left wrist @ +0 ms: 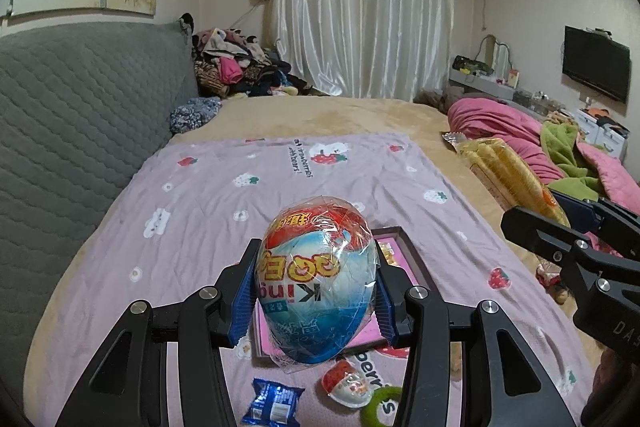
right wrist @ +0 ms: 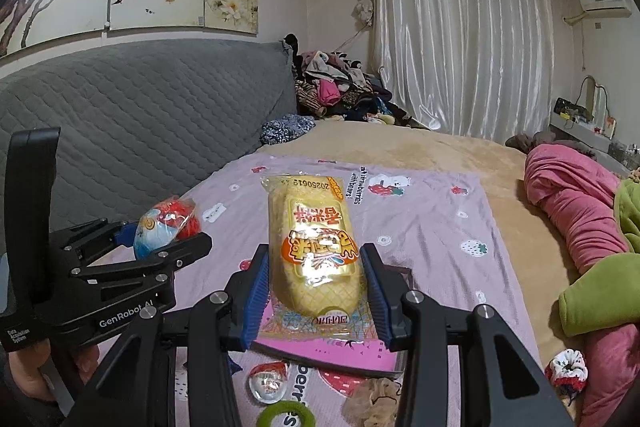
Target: Organize objects
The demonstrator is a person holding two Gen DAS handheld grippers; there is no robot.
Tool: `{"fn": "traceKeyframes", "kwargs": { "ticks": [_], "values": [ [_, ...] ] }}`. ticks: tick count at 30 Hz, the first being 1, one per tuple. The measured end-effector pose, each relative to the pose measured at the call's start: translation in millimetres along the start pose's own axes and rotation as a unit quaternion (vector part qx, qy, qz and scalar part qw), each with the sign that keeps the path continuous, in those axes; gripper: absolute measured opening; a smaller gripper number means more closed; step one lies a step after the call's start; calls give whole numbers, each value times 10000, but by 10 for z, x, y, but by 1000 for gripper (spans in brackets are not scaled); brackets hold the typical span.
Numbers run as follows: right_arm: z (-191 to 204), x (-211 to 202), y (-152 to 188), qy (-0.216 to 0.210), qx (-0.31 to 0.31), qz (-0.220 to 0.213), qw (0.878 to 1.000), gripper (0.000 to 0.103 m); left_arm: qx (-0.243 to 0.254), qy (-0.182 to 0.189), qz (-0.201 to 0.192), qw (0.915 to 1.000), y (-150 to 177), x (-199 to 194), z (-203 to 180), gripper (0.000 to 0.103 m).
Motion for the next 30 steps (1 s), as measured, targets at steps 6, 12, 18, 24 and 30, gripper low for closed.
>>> {"fn": "traceKeyframes", "kwargs": {
  "ticks": [6, 12, 18, 24, 30],
  "values": [
    [-57, 179, 1, 19, 42, 58, 10000, 45, -29, -12, 87, 10000, 16, 200, 66, 51],
    [-102, 348, 14, 26, 68, 110, 9999, 45, -52, -20, 172, 9998, 48, 417, 105, 51],
    [-199, 541, 20, 120, 45, 166, 9998, 45, -42, -30, 226, 9997, 81, 588, 111, 51],
    [-291, 753, 125, 107, 114, 299, 9994, 45, -99, 22, 372, 9993, 168, 894, 100, 51],
    [-417, 1004, 301, 73, 212, 452, 9987, 45, -195, 50, 460, 9987, 343, 1214, 85, 51]
  ]
}}
Point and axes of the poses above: each gripper's, at about its wrist camera, not at the fingertips, and x roughly the way its jaws point, z to its left, y to its underside, the point moved 6 cm from there along x, roughly the way its jaws point, and after that the axes turned 15 degrees about x, right-handed, at the moved point
